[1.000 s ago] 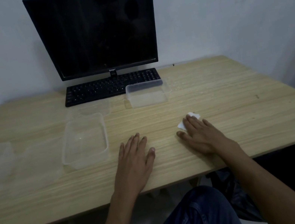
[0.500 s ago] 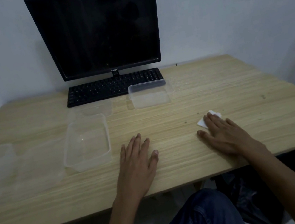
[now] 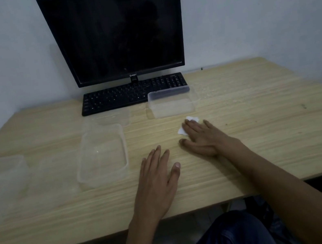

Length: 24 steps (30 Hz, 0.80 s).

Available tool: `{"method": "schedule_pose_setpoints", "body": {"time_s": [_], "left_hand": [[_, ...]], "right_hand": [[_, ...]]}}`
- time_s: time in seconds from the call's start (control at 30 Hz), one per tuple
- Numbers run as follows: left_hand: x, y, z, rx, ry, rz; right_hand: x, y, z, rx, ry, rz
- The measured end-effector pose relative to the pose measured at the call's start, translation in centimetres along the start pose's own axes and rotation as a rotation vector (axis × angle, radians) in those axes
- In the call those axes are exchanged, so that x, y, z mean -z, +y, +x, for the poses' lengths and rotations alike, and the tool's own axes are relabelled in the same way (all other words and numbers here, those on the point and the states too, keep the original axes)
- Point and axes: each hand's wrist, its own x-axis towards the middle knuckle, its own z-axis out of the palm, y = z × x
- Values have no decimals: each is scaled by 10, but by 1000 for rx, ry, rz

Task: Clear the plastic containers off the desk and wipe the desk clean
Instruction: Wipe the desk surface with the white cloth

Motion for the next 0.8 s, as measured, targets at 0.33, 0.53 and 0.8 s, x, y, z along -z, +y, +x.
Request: {"method": "schedule_pose_setpoints", "body": {"time_s": [0.33, 0.53, 0.8], "left_hand": [[10, 3, -3, 82, -6, -332], [12, 3, -4, 89, 9, -383], [11, 2, -3, 114, 68, -506]], "right_hand": [[-9, -22, -33, 221, 6, -50], [-6, -19, -9, 168, -11, -15], [-4, -56, 35, 279, -80, -65]]}}
